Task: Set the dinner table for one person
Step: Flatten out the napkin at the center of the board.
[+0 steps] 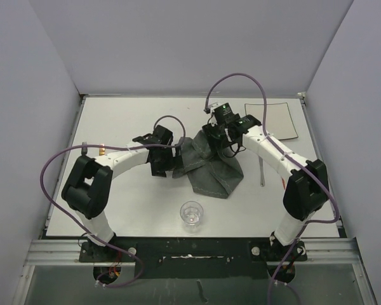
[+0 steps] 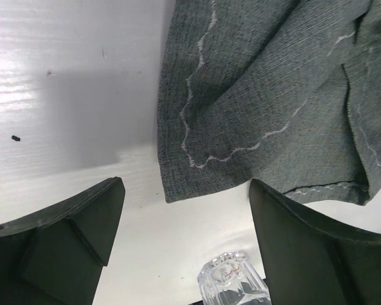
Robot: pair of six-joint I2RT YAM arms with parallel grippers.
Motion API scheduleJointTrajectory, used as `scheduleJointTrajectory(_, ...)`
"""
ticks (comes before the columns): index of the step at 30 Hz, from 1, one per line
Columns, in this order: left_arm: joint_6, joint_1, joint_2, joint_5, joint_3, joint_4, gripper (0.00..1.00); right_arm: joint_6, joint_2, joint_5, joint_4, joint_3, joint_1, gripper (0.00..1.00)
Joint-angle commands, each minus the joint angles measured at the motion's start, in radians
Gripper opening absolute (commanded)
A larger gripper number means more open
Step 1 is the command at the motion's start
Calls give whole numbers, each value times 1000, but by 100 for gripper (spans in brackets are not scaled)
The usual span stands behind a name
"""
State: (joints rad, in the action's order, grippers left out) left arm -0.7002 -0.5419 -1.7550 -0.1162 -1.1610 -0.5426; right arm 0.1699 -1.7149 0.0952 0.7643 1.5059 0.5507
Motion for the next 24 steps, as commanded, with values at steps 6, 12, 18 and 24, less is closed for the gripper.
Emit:
scheduleJointTrajectory(6, -34, -13, -53, 32, 10, -12, 75, 35, 21, -83, -42, -10, 22, 50)
scheduleJointTrajectory(12, -35, -13, -81, 32, -2, -17, 53, 43, -15, -159, -76, -18, 30, 47)
scheduleJointTrajectory(18, -27, -13, -100, 29, -34, -40, 25, 32, -125, -192, -73, 33, 30, 53)
scheduleJointTrajectory(24, -14, -13, -77, 46, -47, -69, 7, 11, -260, -151, -46, 121, 21, 57)
